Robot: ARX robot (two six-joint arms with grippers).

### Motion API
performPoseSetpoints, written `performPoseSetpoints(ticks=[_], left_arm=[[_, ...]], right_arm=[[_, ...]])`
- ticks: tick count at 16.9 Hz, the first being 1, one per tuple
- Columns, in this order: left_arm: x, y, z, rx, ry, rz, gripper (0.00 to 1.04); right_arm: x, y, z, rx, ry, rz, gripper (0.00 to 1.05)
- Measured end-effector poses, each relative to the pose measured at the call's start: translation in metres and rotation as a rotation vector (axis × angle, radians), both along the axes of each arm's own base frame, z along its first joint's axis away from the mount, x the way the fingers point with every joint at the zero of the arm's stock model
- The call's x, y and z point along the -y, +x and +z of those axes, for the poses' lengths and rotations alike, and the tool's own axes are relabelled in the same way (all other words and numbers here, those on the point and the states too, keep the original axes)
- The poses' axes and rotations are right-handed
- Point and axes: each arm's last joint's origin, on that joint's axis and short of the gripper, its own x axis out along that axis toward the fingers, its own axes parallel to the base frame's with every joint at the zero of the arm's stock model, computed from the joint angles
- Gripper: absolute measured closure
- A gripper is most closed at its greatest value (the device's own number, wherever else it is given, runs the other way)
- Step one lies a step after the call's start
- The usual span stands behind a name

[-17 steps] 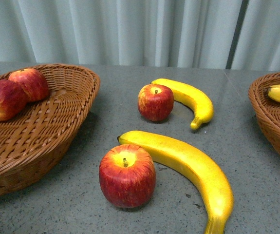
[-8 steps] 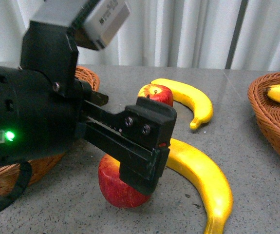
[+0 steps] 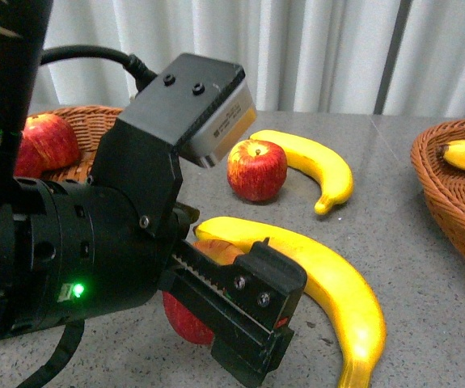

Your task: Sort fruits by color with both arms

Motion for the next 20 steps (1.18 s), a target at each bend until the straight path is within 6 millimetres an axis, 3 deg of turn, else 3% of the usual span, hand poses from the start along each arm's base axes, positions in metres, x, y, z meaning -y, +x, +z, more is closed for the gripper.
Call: performPoseSetpoints(ticks=[5, 6, 9, 12, 16, 20], left_arm=[[-0.002, 0.001, -0.005, -0.027, 0.015, -0.006, 0.07], [-0.002, 0.001, -0.006, -0.031, 0.016, -0.01, 0.12], [-0.005, 0.001, -0.004, -0.038, 0.004, -0.015, 0.43], [-0.013, 0.001, 0.009, -0.006, -0.018, 0.008, 0.47], [-0.056, 0.006, 0.056, 0.154, -0.112, 0.253, 0.47], [-0.103, 0.015, 0.064, 0.158, -0.18, 0.541, 0.47]], right_arm=[[0.0, 0.0, 0.0, 0.0, 0.0, 0.0, 0.07], [0.0, 0.0, 0.0, 0.0, 0.0, 0.0, 0.07], [0.0, 0.0, 0.0, 0.0, 0.0, 0.0, 0.07], [0.0, 0.0, 0.0, 0.0, 0.0, 0.0, 0.07], [0.0, 0.0, 0.0, 0.0, 0.0, 0.0, 0.07], [0.0, 0.0, 0.0, 0.0, 0.0, 0.0, 0.07]])
